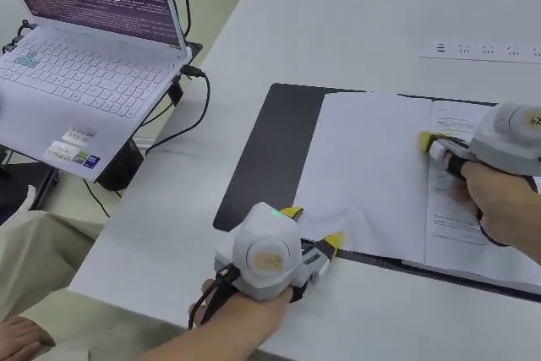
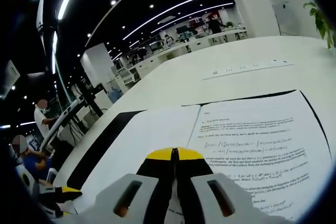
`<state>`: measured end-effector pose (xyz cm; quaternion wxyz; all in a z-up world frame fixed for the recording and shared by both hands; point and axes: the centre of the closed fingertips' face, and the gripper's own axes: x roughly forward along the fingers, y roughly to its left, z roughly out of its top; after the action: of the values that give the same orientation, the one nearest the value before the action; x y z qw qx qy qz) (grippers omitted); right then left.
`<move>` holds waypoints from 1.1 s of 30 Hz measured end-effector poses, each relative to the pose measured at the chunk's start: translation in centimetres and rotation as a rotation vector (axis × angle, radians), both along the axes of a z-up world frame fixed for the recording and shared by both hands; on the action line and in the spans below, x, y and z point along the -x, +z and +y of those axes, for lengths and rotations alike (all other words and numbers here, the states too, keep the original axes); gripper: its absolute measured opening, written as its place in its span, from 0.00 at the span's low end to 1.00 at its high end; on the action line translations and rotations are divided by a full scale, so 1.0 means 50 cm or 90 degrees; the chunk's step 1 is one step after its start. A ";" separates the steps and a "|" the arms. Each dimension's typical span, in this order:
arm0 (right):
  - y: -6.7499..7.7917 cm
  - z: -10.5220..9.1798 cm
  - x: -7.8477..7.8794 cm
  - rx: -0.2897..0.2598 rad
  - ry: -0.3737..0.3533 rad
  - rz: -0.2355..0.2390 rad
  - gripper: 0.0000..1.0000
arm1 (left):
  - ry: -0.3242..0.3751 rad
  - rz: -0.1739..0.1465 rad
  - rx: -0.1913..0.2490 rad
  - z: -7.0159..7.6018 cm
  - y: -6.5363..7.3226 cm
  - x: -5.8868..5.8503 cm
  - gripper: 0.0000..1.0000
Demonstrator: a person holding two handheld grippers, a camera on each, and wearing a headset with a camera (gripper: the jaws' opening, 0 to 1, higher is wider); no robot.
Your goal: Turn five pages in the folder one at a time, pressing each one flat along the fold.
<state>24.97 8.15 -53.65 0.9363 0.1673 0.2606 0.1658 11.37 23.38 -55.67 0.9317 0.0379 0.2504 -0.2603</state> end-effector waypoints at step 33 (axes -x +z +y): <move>0.000 0.038 0.164 -0.042 0.036 0.025 0.00 | -0.005 -0.006 0.004 0.001 0.001 0.001 0.39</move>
<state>16.75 10.07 -53.66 0.9198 0.1938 0.2783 0.1974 11.30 23.41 -55.60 0.9321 0.0375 0.2448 -0.2642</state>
